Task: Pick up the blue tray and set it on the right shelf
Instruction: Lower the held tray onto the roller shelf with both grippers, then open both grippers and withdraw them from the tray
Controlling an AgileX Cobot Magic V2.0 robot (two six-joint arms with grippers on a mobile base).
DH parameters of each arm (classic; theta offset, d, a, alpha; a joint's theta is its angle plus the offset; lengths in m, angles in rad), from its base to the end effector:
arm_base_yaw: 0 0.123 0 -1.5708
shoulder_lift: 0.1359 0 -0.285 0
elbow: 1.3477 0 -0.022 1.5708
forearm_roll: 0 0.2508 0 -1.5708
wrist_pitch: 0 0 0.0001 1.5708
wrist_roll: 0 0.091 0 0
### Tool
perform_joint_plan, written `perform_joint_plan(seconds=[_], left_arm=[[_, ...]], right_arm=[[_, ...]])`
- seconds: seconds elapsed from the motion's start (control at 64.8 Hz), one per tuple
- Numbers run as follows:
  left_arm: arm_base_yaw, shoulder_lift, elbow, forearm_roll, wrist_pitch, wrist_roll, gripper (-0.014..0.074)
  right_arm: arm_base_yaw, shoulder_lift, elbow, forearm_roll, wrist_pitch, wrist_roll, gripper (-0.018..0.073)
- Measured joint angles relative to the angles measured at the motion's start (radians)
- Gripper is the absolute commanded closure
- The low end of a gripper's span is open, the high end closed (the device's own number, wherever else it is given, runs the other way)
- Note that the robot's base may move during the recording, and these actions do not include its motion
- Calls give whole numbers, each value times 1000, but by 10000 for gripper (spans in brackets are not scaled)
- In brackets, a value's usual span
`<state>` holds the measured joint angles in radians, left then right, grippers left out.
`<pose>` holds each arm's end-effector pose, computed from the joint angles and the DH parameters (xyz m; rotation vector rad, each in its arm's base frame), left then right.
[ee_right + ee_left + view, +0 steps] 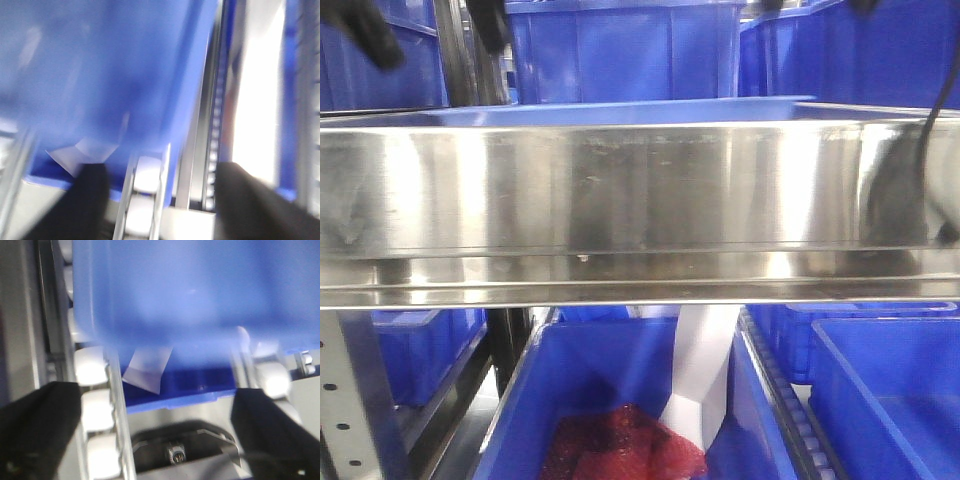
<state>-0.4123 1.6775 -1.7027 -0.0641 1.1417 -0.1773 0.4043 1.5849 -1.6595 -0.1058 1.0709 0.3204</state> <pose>0.3296 -0.1499 0.3718 0.2943 2.6103 -0.2944 0.3181 0.1269 0.3955 -0.1274 2.4770 0.1740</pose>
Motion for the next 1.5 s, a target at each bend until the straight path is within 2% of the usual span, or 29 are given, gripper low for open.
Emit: perform_joint_plan(seconds=[0.139, 0.278, 0.386, 0.602, 0.802, 0.91, 1.065, 1.497], left_arm=[[-22, -163, 136, 15, -89, 5, 451], [-29, -381, 375, 17, -240, 6, 645], [-29, -553, 587, 17, -380, 7, 644], [-29, -881, 945, 17, -585, 7, 644], [-29, -1188, 1170, 17, -640, 7, 644], [-29, -1323, 1217, 18, -642, 9, 644], [-29, -1431, 1226, 18, -663, 9, 644], [-29, -1462, 1226, 18, -668, 11, 644]], right_arm=[[0, -141, 105, 0, -47, -4, 496], [2, -318, 286, 0, -143, -23, 501], [2, -464, 456, 0, -250, -48, 501], [2, -744, 820, 0, -470, -110, 501], [2, -1009, 1113, -4, -669, -130, 501], [2, -1163, 1207, -18, -758, -132, 501], [2, -1288, 1256, -29, -828, -132, 502], [2, -1303, 1256, -37, -864, -132, 502]])
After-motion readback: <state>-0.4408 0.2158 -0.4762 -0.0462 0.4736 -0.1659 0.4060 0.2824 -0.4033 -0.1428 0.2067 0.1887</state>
